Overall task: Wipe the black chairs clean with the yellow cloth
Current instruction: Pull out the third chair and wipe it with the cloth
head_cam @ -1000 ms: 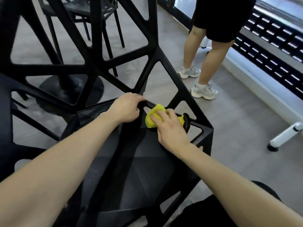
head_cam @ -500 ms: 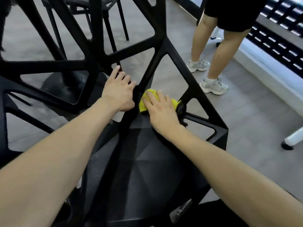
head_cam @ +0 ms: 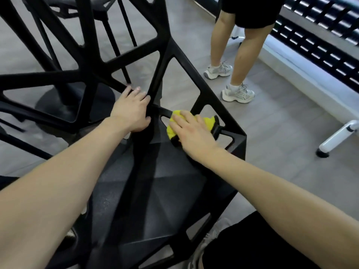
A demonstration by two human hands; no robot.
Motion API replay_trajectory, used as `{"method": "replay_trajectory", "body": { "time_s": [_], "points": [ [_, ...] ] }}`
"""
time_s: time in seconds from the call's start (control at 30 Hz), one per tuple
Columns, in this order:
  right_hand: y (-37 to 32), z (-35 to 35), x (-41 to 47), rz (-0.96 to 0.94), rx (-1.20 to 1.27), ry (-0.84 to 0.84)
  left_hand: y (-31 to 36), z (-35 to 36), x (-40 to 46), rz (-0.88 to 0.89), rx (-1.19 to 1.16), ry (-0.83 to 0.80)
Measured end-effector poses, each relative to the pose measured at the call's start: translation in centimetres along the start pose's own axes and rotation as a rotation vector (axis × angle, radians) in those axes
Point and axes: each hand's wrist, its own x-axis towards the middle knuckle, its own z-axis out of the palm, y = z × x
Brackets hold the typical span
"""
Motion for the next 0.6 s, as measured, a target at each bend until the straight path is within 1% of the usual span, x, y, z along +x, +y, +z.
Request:
{"method": "replay_trajectory", "body": {
  "time_s": [0.07,0.13,0.17,0.2,0.27,0.33,0.4,0.43,0.47,0.53,0.57,0.6],
  "points": [
    [-0.6,-0.8,1.8,0.011,-0.005,-0.046,1.9,0.2,-1.2,0.048,-0.181,0.008],
    [1.5,-1.7,-1.4,-0.007,-0.048,-0.072,3.9,0.6,-2.2,0.099,-0.288,0.041],
    [3.1,-2.3,-4.3,-0.025,-0.024,-0.055,4.9,0.8,-2.4,0.120,-0.325,0.041],
    [5.0,-2.7,-7.3,-0.023,0.009,0.005,5.8,0.9,-2.3,0.135,-0.356,0.033],
    [8.5,-3.3,-12.3,0.013,0.082,0.070,7.5,1.2,-2.0,0.144,-0.393,0.025],
    [9.5,-2.2,-13.8,0.094,0.159,0.142,8.7,1.3,-2.1,0.147,-0.394,0.018],
    [6.6,-0.7,-13.6,0.207,0.358,0.219,9.4,1.4,-3.2,0.138,-0.388,0.029],
    [4.0,0.0,-13.6,0.223,0.422,0.229,9.5,1.4,-4.1,0.126,-0.390,0.050],
    [1.3,0.4,-13.9,0.187,0.446,0.202,9.4,1.2,-5.2,0.112,-0.395,0.072],
    [-3.1,0.3,-15.1,0.010,0.476,0.105,8.8,0.9,-8.0,0.093,-0.419,0.103],
    [-3.9,-0.2,-15.5,-0.079,0.497,0.072,8.4,0.7,-9.9,0.087,-0.432,0.108],
    [-3.7,-0.5,-15.3,-0.132,0.483,0.078,8.2,0.5,-11.9,0.085,-0.441,0.102]
  ]
}}
